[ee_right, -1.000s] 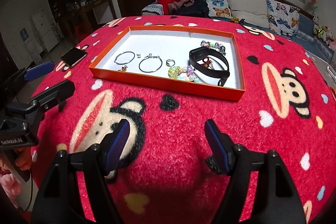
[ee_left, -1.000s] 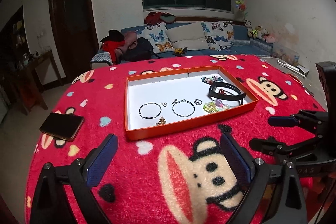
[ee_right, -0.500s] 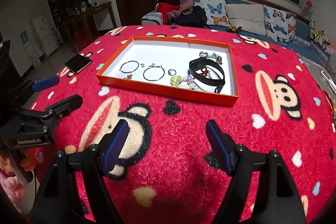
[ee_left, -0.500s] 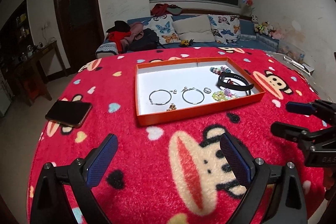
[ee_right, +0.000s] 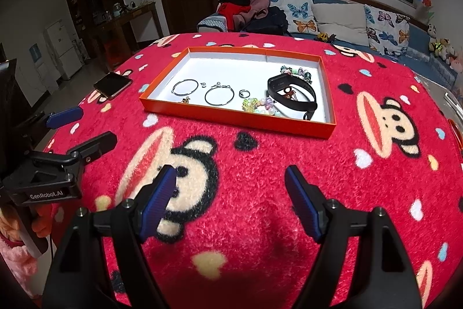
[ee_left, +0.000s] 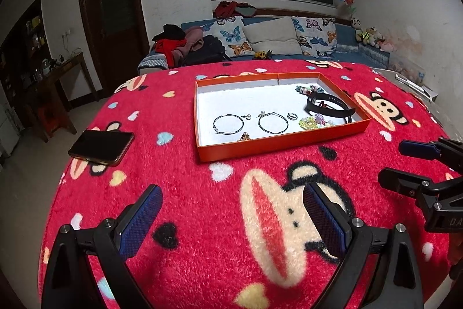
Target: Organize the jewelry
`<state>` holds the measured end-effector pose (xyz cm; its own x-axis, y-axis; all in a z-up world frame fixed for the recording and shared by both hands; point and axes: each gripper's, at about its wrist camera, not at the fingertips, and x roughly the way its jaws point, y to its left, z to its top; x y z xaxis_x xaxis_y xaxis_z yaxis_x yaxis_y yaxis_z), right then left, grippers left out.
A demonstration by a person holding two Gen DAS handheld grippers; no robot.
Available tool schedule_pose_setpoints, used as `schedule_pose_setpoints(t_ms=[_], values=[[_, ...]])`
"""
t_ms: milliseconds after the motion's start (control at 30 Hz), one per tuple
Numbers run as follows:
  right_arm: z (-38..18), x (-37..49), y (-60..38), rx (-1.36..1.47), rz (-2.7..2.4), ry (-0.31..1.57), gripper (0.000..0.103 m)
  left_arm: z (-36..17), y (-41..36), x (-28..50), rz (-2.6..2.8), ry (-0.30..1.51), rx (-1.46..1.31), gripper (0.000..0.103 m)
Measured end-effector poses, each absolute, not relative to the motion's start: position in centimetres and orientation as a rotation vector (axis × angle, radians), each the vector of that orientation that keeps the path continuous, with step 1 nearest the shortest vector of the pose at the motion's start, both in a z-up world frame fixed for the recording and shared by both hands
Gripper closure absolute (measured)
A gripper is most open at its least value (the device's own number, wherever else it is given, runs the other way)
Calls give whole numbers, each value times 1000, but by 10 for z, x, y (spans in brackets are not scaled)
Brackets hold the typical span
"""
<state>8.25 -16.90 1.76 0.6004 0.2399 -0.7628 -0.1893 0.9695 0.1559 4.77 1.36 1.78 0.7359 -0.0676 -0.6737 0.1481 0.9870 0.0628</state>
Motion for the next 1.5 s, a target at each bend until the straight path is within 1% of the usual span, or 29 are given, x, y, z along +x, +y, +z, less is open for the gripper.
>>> schedule_pose_setpoints(t_ms=[1500], values=[[13, 80, -161, 60, 269, 904, 25, 12, 19, 46, -98, 744, 120, 0]])
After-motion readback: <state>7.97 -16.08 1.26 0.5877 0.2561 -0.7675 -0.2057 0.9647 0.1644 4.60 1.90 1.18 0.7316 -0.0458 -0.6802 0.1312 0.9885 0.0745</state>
